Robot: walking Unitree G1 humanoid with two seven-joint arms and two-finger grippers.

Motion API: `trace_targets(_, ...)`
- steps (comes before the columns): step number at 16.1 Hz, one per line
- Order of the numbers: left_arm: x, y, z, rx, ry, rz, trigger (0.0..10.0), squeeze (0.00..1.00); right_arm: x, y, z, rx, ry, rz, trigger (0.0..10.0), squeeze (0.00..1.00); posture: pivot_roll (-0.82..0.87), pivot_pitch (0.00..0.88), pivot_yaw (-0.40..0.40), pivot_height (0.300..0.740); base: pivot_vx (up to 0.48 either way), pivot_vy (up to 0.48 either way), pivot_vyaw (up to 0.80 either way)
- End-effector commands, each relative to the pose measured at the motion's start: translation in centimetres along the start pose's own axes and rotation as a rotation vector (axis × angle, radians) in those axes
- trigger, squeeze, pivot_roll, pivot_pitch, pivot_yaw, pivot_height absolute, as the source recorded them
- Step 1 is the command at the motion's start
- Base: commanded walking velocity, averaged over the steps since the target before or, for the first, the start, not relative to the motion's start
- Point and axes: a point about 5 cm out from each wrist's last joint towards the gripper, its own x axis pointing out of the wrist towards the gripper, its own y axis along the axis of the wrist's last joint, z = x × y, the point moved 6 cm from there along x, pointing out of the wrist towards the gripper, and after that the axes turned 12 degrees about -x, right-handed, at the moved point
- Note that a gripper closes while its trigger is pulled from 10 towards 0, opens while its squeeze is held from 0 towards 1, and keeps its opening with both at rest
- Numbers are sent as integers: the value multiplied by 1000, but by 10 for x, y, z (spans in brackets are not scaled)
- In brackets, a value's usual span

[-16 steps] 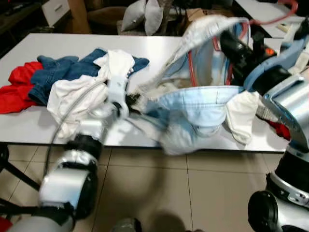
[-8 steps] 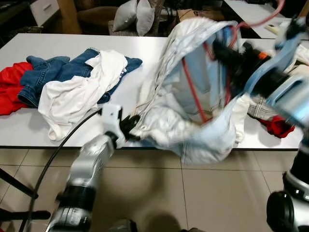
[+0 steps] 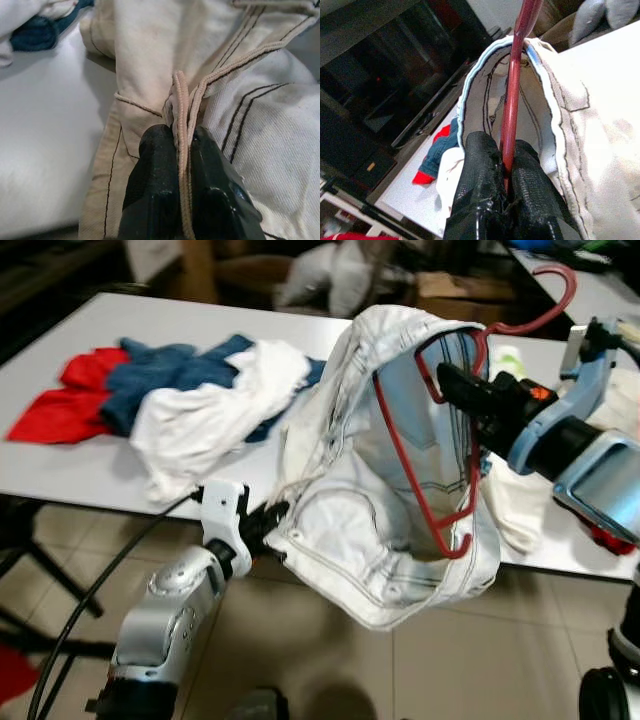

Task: Hang hanger

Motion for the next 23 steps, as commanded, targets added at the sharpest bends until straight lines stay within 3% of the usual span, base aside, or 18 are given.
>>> trace_targets(1,-1,0,3,15,-4,-17,10000,0,-8,4,-9,-6,41,18,10000,0,-66,0,4,740,0,0,800)
trace_targets(7,-12,-6,13,19,-26,-47,10000,0,-18,-5,-13,-12,50,-27,10000,0,-71,0,-9,740,0,0,800)
trace_targets(19,-22,-9,15,21,-67,-96,10000,0,-26,-12,-18,9,63,-56,10000,0,-70,4,-3,740,0,0,800)
trace_targets(23,-33,-12,15,17,-94,-127,10000,0,-26,-14,-20,15,74,-73,10000,0,-56,7,-16,740,0,0,800)
